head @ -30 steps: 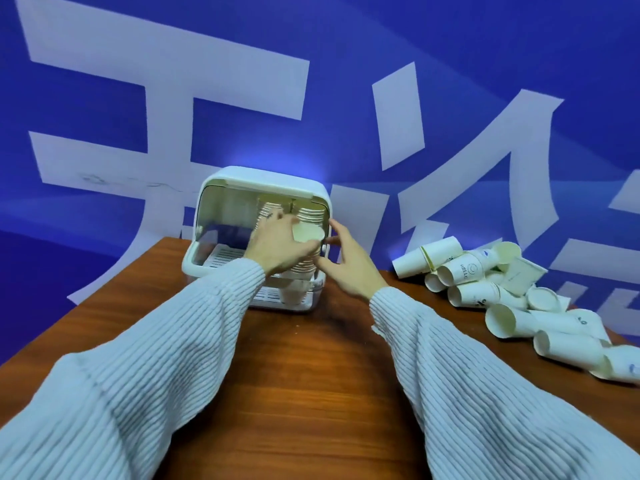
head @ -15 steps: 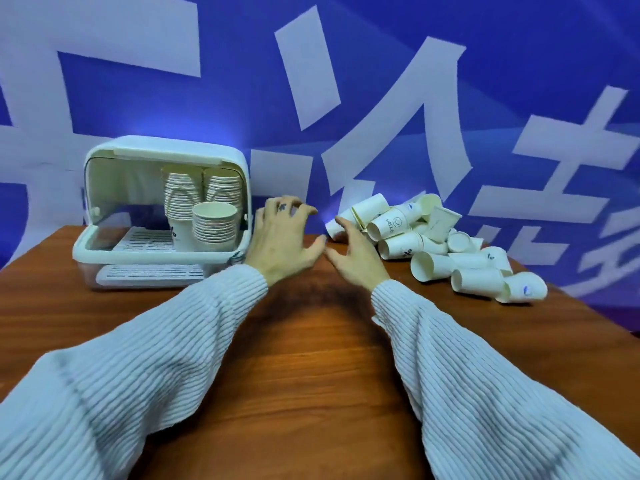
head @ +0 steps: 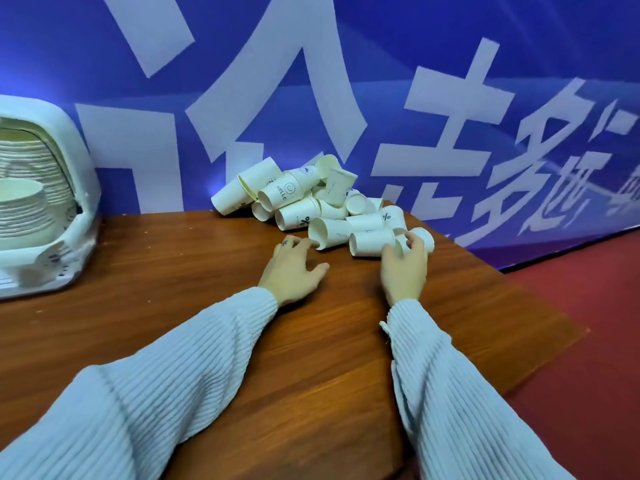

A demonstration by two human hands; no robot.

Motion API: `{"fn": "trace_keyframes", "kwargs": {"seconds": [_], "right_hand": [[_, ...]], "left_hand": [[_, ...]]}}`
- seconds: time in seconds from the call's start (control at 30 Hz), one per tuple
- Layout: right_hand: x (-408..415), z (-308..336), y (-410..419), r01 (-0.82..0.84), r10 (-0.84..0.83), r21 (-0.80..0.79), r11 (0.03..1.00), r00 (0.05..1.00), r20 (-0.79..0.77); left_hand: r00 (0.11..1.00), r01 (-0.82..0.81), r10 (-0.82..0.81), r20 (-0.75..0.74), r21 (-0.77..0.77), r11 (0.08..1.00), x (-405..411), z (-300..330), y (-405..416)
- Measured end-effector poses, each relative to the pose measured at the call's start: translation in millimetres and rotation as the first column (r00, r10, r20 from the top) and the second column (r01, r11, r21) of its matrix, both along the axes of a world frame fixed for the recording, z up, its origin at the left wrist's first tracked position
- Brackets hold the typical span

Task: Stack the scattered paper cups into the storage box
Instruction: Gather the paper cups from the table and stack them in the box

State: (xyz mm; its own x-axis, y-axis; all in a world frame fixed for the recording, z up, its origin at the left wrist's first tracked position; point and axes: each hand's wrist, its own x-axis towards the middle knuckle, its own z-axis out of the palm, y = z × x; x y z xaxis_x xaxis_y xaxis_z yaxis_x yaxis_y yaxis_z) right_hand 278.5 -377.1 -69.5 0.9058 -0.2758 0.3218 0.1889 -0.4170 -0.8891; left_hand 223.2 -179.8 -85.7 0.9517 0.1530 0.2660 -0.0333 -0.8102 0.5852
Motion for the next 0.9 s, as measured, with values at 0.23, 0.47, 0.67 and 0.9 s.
{"fn": "trace_keyframes", "kwargs": {"seconds": [0.23, 0.47, 0.67, 0.9], "right_hand": [[26, -3, 3, -0.158, 0.157, 0.032, 0.987, 0.987, 0.025], [42, 0, 8, 0.017, 0.09, -0.569, 0.822, 0.983, 0.16], [55, -6, 11, -0.131, 0.113, -0.821, 0.556, 0.99, -0.081], [42, -5, 10, 0.042, 0.023, -0.867, 0.497, 0.998, 0.061]], "left_hand": [[0.99, -0.035, 0.059, 0.127, -0.177, 0.984, 43, 2, -13], [0.99, -0.136, 0.125, 0.063, 0.241, 0.961, 71, 10, -6], [0.99, -0.137, 0.118, 0.083, 0.287, 0.948, 80, 7, 0], [0.982, -0.153, 0.132, 0.136, 0.161, 0.975, 58, 16, 3]]}}
